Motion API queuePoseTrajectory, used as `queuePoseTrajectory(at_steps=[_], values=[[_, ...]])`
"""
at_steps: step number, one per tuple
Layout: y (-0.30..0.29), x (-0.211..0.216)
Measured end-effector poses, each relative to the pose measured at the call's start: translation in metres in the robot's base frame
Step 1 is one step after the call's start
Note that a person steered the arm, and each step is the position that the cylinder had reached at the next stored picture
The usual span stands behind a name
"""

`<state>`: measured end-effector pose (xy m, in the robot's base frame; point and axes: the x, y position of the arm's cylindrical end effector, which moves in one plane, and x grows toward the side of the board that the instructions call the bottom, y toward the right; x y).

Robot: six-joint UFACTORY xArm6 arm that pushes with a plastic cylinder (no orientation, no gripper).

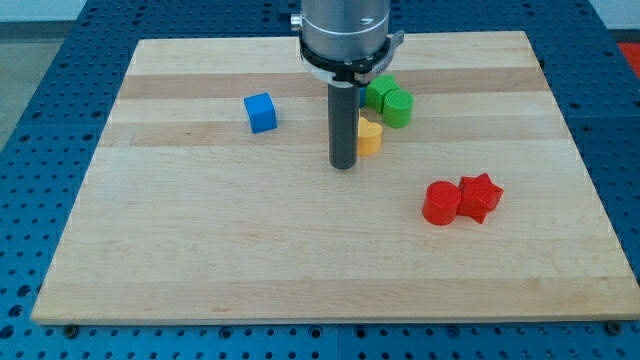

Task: Move red star along with red circle slightly left

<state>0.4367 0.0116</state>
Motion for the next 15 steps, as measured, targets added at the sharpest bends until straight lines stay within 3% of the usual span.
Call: queuePoseTrajectory(at_steps=[6, 9, 11, 12, 15], values=[[0.011, 0.002], [0.134, 0.012], [0.222, 0.073], [0.223, 0.097], [0.193, 0.082]])
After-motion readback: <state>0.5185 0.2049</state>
